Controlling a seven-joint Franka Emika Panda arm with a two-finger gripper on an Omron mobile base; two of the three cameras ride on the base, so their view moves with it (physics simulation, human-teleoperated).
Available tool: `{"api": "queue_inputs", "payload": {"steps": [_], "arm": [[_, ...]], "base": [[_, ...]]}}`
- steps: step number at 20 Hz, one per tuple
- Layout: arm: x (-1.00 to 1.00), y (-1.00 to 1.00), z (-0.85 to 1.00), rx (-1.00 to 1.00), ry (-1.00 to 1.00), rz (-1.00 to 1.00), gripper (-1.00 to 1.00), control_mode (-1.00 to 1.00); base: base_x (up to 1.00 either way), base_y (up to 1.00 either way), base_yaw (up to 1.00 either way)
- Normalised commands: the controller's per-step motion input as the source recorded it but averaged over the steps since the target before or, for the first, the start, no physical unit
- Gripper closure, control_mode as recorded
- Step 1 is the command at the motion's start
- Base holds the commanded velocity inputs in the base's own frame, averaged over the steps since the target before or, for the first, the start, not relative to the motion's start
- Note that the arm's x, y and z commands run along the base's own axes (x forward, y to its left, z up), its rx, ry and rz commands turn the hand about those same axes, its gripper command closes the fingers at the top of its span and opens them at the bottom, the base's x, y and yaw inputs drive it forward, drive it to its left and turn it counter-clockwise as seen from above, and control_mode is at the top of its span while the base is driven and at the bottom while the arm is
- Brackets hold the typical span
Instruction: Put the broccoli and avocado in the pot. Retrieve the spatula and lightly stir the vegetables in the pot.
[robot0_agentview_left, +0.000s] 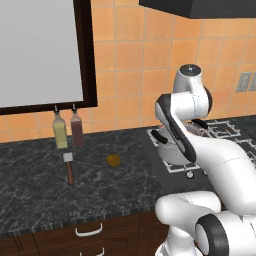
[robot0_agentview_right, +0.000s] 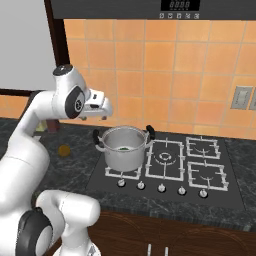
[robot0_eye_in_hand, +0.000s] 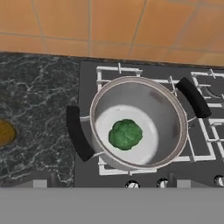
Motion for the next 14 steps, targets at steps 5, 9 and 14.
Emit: {"api": "queue_inputs", "payload": {"steps": [5, 9, 14], "arm": [[0.0, 0.72, 0.0, 0.0, 0.06, 0.22, -1.0, -1.0], [0.0, 0.94, -0.16, -0.02, 0.29, 0.61, -1.0, -1.0], [0.01, 0.96, -0.72, -0.08, 0.2, 0.48, -1.0, -1.0]], "base": [[0.0, 0.0, 0.0], [0.0, 0.0, 0.0], [0.0, 0.0, 0.0]]}}
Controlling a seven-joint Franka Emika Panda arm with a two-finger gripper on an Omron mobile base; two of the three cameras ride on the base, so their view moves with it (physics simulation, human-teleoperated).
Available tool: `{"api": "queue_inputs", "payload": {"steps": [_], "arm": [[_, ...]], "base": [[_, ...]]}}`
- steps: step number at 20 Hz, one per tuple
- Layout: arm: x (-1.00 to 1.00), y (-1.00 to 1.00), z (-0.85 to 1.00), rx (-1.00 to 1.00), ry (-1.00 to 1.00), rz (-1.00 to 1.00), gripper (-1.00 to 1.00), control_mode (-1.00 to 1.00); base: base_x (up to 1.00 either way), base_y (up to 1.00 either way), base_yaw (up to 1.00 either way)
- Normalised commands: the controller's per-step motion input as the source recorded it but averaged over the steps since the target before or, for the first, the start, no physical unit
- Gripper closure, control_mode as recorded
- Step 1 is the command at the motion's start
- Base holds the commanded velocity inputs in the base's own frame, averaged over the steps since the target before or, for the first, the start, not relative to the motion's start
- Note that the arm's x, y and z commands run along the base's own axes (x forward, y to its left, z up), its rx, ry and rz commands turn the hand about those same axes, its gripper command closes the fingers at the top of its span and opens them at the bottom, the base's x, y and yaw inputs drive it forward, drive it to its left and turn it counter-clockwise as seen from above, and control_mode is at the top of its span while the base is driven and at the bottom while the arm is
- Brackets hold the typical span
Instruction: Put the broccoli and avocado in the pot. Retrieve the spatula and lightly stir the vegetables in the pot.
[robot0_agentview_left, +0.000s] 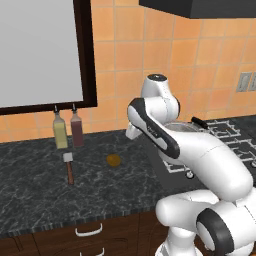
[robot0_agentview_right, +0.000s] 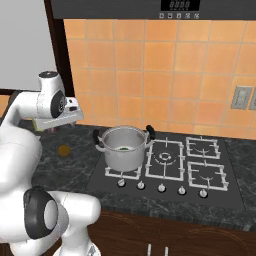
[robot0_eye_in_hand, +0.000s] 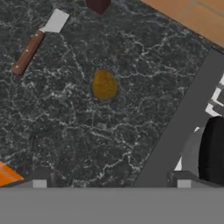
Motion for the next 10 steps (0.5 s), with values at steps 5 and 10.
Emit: {"api": "queue_inputs", "payload": {"steps": [5, 10], "arm": [[0.0, 0.1, -0.1, -0.02, 0.02, 0.01, -1.0, -1.0], [0.27, 0.26, -0.41, 0.0, 0.17, -0.01, -1.0, -1.0]], "base": [[0.0, 0.0, 0.0], [0.0, 0.0, 0.0]]}}
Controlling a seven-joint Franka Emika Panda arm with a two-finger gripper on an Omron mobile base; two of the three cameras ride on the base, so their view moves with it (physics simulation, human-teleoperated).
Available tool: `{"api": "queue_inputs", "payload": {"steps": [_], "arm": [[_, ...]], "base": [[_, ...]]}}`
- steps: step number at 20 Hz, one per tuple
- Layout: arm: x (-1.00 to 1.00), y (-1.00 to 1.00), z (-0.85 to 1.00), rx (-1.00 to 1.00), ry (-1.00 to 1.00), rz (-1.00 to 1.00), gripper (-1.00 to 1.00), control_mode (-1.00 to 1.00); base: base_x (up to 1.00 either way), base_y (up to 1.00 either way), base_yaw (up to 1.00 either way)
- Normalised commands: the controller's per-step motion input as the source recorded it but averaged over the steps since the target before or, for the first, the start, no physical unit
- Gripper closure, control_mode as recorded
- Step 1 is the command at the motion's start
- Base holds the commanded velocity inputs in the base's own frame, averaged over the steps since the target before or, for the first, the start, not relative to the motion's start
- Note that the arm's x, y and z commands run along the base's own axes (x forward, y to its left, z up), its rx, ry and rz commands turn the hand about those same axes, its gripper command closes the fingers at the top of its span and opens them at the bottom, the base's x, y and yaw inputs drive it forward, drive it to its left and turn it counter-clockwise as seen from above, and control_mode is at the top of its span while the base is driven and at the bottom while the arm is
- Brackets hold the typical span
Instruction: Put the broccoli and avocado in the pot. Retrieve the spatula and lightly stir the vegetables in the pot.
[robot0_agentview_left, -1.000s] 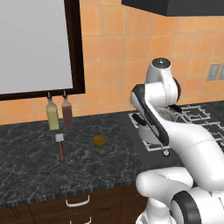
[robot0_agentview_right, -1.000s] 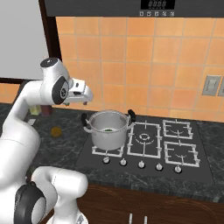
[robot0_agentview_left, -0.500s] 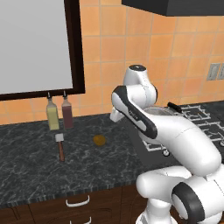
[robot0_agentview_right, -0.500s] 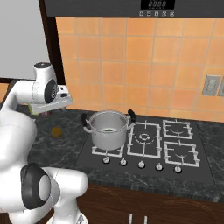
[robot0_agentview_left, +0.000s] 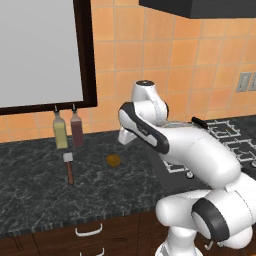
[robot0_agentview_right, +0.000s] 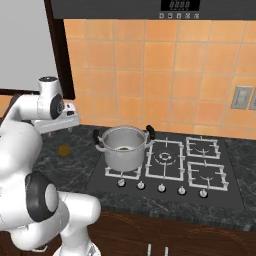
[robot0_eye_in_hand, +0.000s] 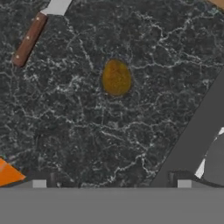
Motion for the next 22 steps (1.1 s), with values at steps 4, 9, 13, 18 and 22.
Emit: {"api": "queue_inputs", "payload": {"steps": [4, 9, 13, 18, 22], "arm": [[0.42, 0.38, -0.54, 0.0, 0.2, -0.09, -1.0, -1.0], [0.4, 0.33, -0.5, -0.04, 0.09, -0.11, -1.0, -1.0], [0.33, 0.19, -0.44, -0.05, 0.07, -0.1, -1.0, -1.0], [0.25, 0.08, -0.43, -0.05, 0.07, -0.06, -1.0, -1.0], [0.16, 0.0, -0.36, -0.02, 0.09, -0.03, -1.0, -1.0]], "base": [[0.0, 0.0, 0.0], [0.0, 0.0, 0.0], [0.0, 0.0, 0.0], [0.0, 0.0, 0.0], [0.0, 0.0, 0.0]]}}
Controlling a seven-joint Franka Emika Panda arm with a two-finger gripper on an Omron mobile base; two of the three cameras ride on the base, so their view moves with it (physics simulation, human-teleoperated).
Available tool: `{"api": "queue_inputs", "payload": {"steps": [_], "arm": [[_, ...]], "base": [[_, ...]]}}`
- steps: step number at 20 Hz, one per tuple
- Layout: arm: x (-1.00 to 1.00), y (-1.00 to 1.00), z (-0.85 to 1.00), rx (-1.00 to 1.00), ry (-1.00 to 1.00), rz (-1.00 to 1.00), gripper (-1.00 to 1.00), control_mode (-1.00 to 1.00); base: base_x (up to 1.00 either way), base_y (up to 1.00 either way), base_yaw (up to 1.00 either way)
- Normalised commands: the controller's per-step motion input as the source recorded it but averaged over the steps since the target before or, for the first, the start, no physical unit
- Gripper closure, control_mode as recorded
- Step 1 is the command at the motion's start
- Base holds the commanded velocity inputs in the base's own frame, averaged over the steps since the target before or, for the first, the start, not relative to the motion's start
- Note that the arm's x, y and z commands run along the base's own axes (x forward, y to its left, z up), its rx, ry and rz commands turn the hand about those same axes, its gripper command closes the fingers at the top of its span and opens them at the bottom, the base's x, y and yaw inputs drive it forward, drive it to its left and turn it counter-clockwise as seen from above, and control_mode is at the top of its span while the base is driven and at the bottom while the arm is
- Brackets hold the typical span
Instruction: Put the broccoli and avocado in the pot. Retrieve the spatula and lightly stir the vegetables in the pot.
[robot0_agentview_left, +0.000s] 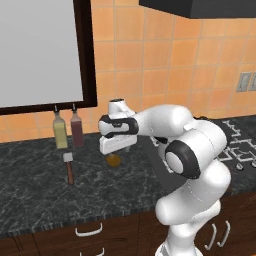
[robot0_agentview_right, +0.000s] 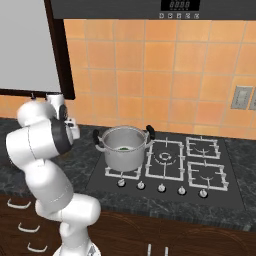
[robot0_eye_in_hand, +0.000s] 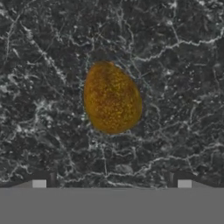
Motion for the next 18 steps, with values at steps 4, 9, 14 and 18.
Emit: {"api": "queue_inputs", "payload": {"steps": [4, 9, 14, 18], "arm": [[0.14, 0.04, -0.29, 0.0, 0.05, -0.02, -1.0, -1.0], [0.17, 0.08, -0.28, 0.0, 0.0, -0.02, -1.0, -1.0], [0.06, 0.0, -0.26, 0.0, -0.03, 0.0, -1.0, -1.0], [0.0, 0.06, -0.24, 0.0, -0.03, 0.0, -1.0, -1.0]], "base": [[0.0, 0.0, 0.0], [0.0, 0.0, 0.0], [0.0, 0.0, 0.0], [0.0, 0.0, 0.0]]}}
